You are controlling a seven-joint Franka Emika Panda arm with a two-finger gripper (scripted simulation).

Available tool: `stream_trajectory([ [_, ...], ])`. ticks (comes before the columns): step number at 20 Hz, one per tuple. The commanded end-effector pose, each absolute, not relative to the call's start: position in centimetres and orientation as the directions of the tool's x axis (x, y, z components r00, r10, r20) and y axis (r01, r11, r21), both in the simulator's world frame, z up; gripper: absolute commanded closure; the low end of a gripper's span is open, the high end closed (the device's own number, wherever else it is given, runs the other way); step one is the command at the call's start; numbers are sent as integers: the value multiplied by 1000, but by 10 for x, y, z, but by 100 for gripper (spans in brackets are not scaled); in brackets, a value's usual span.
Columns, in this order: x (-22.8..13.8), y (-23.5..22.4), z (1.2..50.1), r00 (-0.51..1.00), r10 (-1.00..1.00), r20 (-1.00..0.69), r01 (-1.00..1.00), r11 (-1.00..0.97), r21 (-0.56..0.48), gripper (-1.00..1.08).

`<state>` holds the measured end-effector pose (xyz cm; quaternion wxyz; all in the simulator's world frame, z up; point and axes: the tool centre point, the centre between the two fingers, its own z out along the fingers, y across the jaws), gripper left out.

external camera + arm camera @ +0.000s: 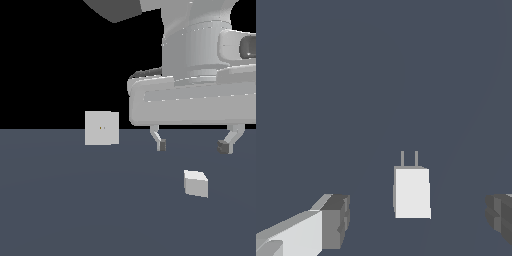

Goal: Plug the charger into the wall socket.

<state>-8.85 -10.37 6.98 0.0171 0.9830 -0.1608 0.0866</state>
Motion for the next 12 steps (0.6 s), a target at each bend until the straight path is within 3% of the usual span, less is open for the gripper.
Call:
stream_trajectory([
  [1, -91, -107, 65, 927, -326, 183, -332, -943, 3, -92],
  [12, -93, -109, 62, 924, -333, 186, -339, -941, 0, -92],
])
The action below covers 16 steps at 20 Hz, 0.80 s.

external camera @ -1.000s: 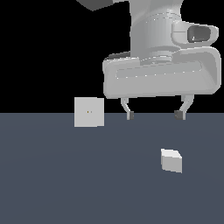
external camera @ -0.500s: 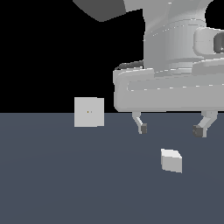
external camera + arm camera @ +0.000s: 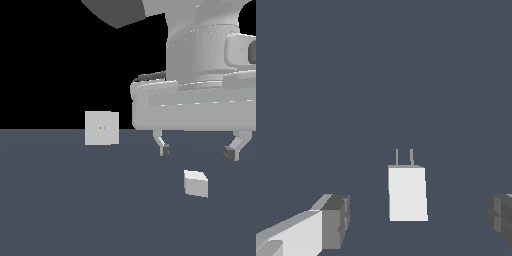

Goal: Plug the charger into the wall socket.

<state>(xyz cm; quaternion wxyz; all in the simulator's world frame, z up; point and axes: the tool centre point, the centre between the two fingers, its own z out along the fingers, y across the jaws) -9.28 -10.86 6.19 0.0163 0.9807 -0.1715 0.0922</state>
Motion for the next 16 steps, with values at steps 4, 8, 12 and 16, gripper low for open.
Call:
stream_trajectory([
  [4, -93, -108, 58, 924, -333, 186, -339, -941, 0, -92],
  [8, -93, -108, 45, 924, -334, 186, -339, -941, 0, -92],
  [12, -94, -108, 27, 924, -334, 186, -339, -941, 0, -92],
  [16, -93, -108, 16, 924, -333, 186, -339, -941, -1, -92],
])
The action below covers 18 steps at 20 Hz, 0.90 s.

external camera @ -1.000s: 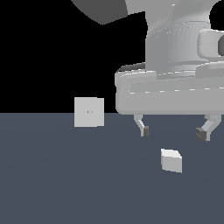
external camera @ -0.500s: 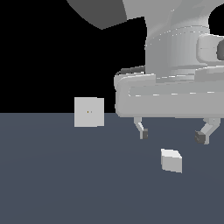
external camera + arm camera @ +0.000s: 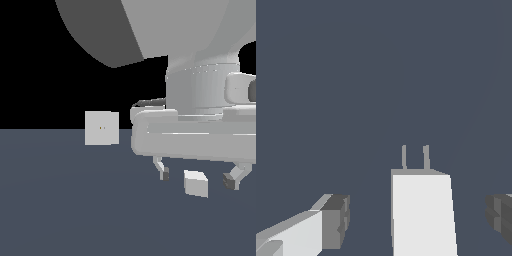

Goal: Plug the charger into the wall socket.

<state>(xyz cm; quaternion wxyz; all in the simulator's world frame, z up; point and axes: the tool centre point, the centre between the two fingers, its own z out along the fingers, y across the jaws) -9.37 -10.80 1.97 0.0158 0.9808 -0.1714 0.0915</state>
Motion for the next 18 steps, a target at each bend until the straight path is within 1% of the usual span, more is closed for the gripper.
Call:
stream_trajectory([
  [1, -93, -108, 14, 924, -333, 186, -339, -941, -1, -92],
  [4, -93, -108, 12, 924, -333, 186, -339, -941, -1, -92],
  [5, -93, -108, 12, 924, -333, 186, -339, -941, -1, 108],
  [18, -91, -106, 13, 928, -324, 186, -329, -944, 0, 108],
])
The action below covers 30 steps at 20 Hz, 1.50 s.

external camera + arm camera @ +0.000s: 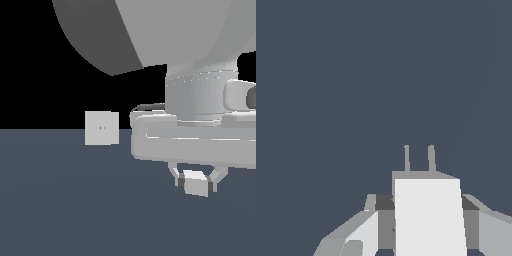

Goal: Plug the charger into the wall socket.

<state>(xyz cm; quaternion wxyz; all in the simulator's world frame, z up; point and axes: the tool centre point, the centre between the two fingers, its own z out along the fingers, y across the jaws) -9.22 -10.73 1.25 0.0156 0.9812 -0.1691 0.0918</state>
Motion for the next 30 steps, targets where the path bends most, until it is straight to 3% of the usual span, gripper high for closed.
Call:
stream_trajectory([
  [1, -89, -105, 15, 930, -316, 186, -322, -947, 0, 108],
  [9, -55, -73, 36, 967, -176, 187, -179, -984, 3, 108],
  [18, -2, 7, 79, 975, 123, 187, 125, -992, 3, 108],
  [24, 12, 46, 96, 951, 246, 187, 250, -968, 1, 108],
  [30, 14, 56, 100, 943, 277, 186, 282, -960, 0, 108],
])
